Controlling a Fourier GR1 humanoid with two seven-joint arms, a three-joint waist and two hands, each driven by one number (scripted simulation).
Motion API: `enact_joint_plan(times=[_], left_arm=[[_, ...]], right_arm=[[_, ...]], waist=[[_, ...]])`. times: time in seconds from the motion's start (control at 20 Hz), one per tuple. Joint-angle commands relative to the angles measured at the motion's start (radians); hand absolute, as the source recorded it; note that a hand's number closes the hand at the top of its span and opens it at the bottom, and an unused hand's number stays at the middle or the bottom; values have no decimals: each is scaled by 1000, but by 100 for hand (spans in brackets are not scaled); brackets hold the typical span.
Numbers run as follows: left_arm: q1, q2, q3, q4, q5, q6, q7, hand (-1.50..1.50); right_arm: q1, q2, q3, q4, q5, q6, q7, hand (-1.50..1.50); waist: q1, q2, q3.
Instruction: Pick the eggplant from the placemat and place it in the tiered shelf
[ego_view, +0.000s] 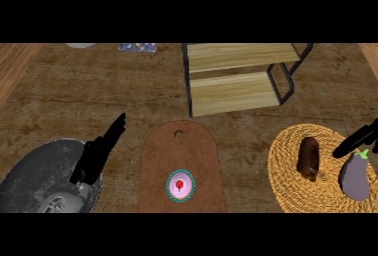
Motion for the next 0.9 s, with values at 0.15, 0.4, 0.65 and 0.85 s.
enact_joint_plan(times=[0.15,0.4,0.65,0.85], left_arm=[[22,12,21,22,3,-18,-40,0],[26,25,38,-9,25,-36,-3,0],[47,21,34,3,1,-25,-31,0],[21,34,71,-3,27,-40,-2,0]], right_arm=[[-97,85,81,141,25,140,222,-150],[-143,145,102,204,8,165,234,-150],[-143,183,138,284,18,213,190,-150],[-141,209,143,333,26,206,133,-150]], waist=[[-15,-1,1],[-26,-8,1],[-27,-6,1],[-44,-9,2]])
